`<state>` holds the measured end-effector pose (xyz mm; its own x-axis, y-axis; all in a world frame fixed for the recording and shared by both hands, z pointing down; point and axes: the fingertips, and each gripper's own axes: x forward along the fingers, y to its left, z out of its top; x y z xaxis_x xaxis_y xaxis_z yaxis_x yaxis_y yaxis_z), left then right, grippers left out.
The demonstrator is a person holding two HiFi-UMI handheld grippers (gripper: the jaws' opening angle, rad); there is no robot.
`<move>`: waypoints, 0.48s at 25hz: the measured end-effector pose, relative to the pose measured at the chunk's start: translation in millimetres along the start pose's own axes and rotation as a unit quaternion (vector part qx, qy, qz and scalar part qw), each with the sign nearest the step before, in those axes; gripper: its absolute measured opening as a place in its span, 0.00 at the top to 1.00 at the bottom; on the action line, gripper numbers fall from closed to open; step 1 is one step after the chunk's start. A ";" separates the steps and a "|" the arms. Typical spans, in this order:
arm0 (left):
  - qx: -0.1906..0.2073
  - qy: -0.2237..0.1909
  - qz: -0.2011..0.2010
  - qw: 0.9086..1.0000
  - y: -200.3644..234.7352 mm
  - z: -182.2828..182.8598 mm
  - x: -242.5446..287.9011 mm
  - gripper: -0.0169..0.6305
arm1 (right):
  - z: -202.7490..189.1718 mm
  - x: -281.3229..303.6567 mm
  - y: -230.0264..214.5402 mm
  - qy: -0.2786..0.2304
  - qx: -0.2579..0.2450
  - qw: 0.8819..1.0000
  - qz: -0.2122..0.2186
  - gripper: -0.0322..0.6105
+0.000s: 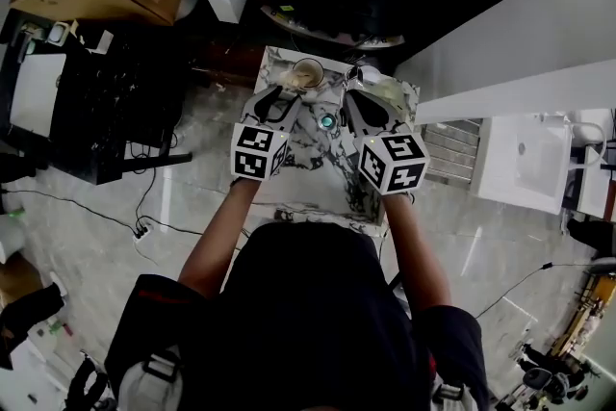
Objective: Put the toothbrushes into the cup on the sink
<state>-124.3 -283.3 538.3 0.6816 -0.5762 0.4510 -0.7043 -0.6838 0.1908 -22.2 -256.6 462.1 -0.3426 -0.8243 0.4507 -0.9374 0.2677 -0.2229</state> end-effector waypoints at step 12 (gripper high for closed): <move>-0.002 -0.030 0.005 1.000 -16.3 4.5 -42.4 0.73 | -9.2 -18.2 17.3 -0.002 -0.009 1.000 0.010 0.89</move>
<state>-140.8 -249.8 512.1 0.6858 -0.6085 0.3994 -0.7112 -0.6767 0.1904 -32.8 -232.4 458.0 -0.3615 -0.8207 0.4425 -0.9311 0.2930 -0.2173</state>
